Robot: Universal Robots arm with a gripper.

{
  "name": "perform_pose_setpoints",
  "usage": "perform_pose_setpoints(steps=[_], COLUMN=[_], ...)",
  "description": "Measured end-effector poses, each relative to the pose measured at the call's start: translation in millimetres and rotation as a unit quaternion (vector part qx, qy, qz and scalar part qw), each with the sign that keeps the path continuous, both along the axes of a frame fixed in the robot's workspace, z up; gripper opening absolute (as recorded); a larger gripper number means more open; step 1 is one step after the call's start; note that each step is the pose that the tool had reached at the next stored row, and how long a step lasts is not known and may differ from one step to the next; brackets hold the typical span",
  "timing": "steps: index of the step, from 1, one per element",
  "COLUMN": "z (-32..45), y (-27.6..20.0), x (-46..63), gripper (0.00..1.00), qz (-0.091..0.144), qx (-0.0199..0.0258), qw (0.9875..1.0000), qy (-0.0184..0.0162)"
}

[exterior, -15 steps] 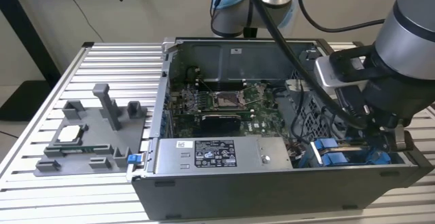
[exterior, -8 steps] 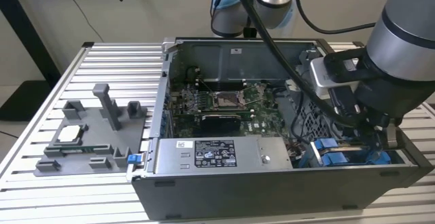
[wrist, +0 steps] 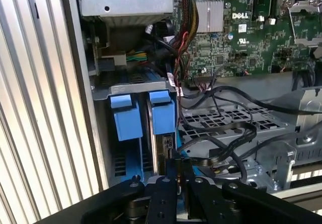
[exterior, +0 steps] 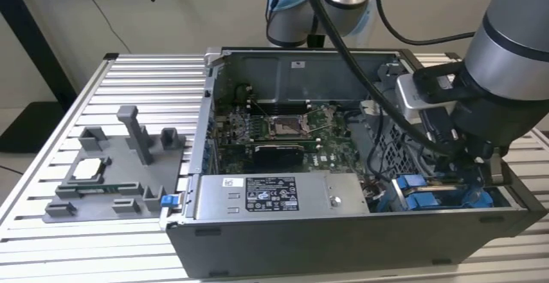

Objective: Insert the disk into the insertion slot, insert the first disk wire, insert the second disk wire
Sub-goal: 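Insert the second disk wire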

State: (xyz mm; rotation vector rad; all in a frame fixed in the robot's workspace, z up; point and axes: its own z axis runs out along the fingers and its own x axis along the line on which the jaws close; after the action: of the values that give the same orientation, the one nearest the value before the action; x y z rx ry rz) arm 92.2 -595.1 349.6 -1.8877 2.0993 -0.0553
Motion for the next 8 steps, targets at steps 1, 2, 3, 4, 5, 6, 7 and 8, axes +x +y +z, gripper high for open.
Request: perform_pose_setpoints(steps=[1, 2, 3, 4, 5, 6, 7, 8], z=[-1.1, -2.0, -3.2, -4.2, -5.2, -6.3, -7.0, -7.5], y=[0.0, 0.0, 0.0, 0.0, 0.0, 0.0, 0.0, 0.0], x=[0.2, 0.3, 0.8, 1.7, 2.3, 3.2, 4.1, 4.9], gripper=[0.00, 0.00, 0.00, 0.00, 0.00, 0.00, 0.00, 0.00], qz=[0.000, 0.000, 0.000, 0.000, 0.000, 0.000, 0.000, 0.000], qx=[-0.0003, -0.0005, -0.0006, -0.0008, -0.0013, -0.0015, -0.0017, -0.0017], qw=[1.0000, 1.0000, 1.0000, 1.0000, 1.0000, 1.0000, 1.0000, 1.0000], qy=[0.0000, 0.0000, 0.0000, 0.0000, 0.0000, 0.0000, 0.0000, 0.0000])
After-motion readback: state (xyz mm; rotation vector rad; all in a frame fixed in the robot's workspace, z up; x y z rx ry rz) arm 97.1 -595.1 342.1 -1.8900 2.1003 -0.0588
